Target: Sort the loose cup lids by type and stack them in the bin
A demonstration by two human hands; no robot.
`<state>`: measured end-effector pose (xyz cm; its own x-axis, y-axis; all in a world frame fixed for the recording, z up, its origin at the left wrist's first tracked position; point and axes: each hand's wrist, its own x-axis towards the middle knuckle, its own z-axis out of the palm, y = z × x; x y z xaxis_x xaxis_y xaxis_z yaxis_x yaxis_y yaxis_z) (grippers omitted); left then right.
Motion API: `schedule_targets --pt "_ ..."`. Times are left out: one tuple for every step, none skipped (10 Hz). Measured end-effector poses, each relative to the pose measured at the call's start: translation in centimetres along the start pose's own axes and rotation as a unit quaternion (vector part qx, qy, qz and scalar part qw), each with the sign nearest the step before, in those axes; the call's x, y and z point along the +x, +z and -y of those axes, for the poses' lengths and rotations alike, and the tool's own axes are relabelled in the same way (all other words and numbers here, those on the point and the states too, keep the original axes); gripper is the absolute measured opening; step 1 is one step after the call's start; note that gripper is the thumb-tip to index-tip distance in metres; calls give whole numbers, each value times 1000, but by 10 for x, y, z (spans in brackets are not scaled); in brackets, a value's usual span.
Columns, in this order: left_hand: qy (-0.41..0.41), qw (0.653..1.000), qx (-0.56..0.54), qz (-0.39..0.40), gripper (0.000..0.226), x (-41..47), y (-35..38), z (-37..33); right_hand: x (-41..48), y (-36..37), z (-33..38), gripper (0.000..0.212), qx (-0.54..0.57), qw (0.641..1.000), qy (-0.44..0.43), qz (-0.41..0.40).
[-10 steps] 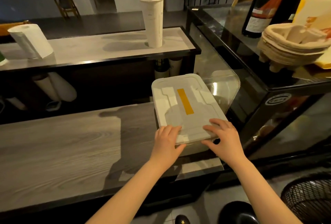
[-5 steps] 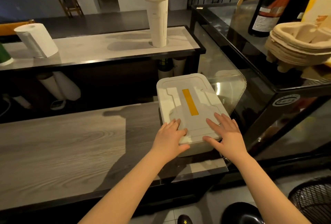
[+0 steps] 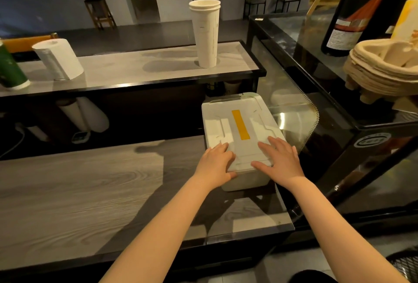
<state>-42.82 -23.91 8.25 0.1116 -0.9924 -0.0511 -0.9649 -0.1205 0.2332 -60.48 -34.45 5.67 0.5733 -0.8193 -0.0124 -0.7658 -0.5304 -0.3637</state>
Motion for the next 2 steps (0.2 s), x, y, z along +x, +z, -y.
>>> schedule_targets --pt "11 1000 -25 -7 46 3 -7 5 10 -2 10 50 -5 998 -25 -49" --pt "-39 996 -74 -22 47 -5 -21 19 22 -8 28 43 19 996 -40 -81"
